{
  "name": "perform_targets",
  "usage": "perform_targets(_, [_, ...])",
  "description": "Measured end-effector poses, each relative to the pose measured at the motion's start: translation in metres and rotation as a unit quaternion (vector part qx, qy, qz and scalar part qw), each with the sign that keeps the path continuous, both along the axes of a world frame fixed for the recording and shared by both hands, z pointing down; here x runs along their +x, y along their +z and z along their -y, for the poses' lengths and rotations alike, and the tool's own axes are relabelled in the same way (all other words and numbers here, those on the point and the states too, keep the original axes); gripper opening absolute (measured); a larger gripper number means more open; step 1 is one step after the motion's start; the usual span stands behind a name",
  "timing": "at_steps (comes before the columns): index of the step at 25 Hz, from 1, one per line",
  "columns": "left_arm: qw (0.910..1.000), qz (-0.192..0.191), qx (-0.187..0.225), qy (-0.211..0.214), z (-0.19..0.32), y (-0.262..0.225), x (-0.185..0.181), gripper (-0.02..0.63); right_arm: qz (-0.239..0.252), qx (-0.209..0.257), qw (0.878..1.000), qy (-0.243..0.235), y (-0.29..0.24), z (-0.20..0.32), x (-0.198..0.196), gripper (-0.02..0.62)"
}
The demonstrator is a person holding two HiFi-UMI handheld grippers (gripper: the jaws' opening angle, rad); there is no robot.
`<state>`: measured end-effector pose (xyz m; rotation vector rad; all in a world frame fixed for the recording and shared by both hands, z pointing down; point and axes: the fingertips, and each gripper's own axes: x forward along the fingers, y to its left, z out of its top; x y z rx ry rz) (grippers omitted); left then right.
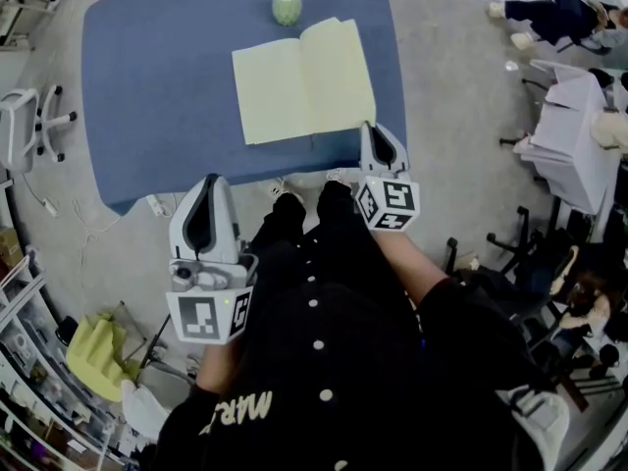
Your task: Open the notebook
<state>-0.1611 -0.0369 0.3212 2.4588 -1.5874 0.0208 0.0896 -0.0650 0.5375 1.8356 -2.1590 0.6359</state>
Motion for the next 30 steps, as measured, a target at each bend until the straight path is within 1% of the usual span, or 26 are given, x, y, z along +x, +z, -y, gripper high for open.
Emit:
perform_targets(5, [1.0, 0.004, -0.003, -0.003, -0.001, 0.002, 0.01, 0.003, 0.011, -0.065, 0.997, 0.026, 0.034, 0.002, 0.02, 0.043])
perform_targets(12, [0.9999, 0.008, -0.011, -0.009, 0.001, 0.011, 0.013, 0.003, -0.008, -0.121, 0.992, 0.035, 0.066, 0.007, 0.024, 0.061])
perform_targets(17, [0.9994, 0.011, -0.029, -0.014, 0.006, 0.028, 0.012, 0.003, -0.043, -0.155, 0.987, 0.028, 0.073, 0.009, 0.023, 0.072])
perform_targets(19, [0.9992, 0.018, -0.034, -0.013, 0.005, 0.035, 0.012, 0.003, -0.052, -0.167, 0.984, 0.03, 0.075, 0.009, 0.025, 0.082])
perform_targets(20, [0.999, 0.024, -0.037, -0.012, 0.005, 0.039, 0.011, 0.003, -0.059, -0.171, 0.983, 0.034, 0.076, 0.009, 0.027, 0.096])
perform_targets(21, [0.9986, 0.03, -0.041, -0.011, 0.005, 0.043, 0.01, 0.003, -0.067, -0.174, 0.982, 0.039, 0.077, 0.009, 0.03, 0.127])
perform_targets(22, [0.9982, 0.034, -0.048, -0.01, 0.005, 0.049, 0.009, 0.003, -0.075, -0.176, 0.981, 0.04, 0.078, 0.009, 0.032, 0.162])
perform_targets(23, [0.9976, 0.038, -0.057, -0.008, 0.005, 0.056, 0.008, 0.003, -0.083, -0.177, 0.98, 0.037, 0.079, 0.009, 0.033, 0.169])
perform_targets(26, [0.995, 0.038, -0.092, -0.001, 0.009, 0.083, 0.008, 0.005, -0.121, -0.167, 0.978, 0.007, 0.077, 0.011, 0.03, 0.17])
perform_targets(28, [0.9923, 0.022, -0.122, 0.003, 0.013, 0.103, 0.01, 0.008, -0.147, -0.159, 0.976, -0.017, 0.075, 0.014, 0.028, 0.17])
perform_targets(29, [0.9899, 0.01, -0.141, 0.005, 0.016, 0.115, 0.011, 0.04, -0.156, -0.156, 0.975, -0.027, 0.075, 0.014, 0.026, 0.167])
perform_targets(30, [0.9865, -0.004, -0.164, 0.006, 0.018, 0.128, 0.012, 0.092, -0.165, -0.154, 0.974, -0.036, 0.074, 0.014, 0.025, 0.166])
